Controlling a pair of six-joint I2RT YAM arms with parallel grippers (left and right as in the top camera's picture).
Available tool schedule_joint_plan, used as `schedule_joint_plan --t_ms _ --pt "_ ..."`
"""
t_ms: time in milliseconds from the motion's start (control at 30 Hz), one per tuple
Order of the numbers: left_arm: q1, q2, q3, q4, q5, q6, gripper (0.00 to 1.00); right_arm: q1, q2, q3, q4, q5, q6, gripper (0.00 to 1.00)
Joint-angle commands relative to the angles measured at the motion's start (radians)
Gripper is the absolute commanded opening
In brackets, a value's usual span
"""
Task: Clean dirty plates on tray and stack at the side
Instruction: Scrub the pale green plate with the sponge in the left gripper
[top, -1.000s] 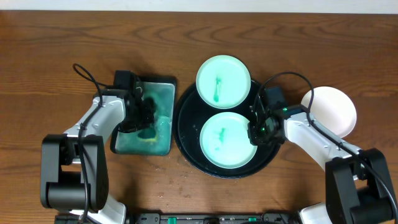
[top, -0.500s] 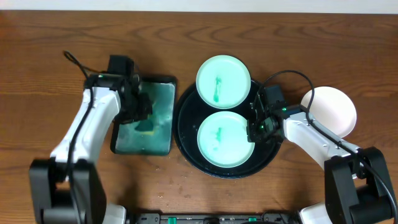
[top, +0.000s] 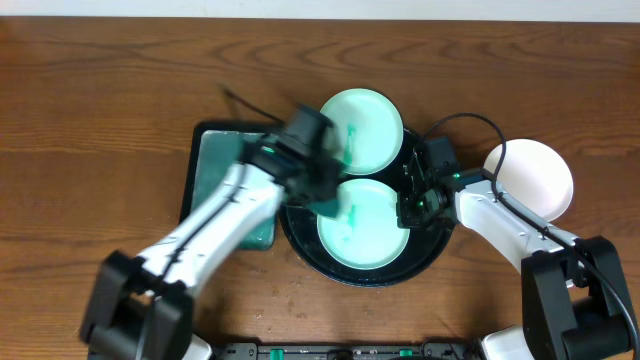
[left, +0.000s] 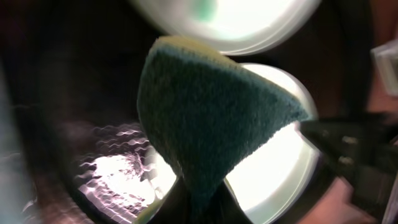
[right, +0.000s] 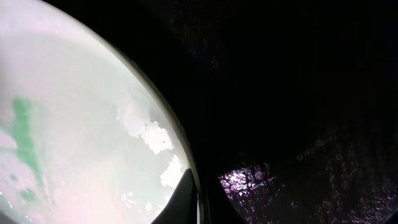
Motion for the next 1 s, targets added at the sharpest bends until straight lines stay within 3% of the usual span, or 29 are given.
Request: schedule_joint_plan --t_ms 0,167,400,700,967 --pt "-0.067 0.062 -0.013 0.044 0.038 -0.120 0.07 0.012 0.008 0.008 -0.005 0.045 0.032 0.01" --pt "-0.133 0.208 -0.013 0.173 0.198 -0.188 0.07 0.012 0.008 0.008 -0.017 0.045 0.032 0.01" --pt "-0.142 0.334 -0.013 0.212 0.209 -0.194 0.07 0.012 0.008 0.007 -0.016 0.045 0.033 0.01" --pt "-0.116 0.367 0.023 -0.081 -0.225 -0.199 0.07 0.012 0.008 0.006 -0.018 0.044 0.033 0.01" --pt "-0.109 0.367 0.046 -0.182 -0.419 -0.161 0.07 0.013 0.008 0.006 -0.021 0.044 0.033 0.01"
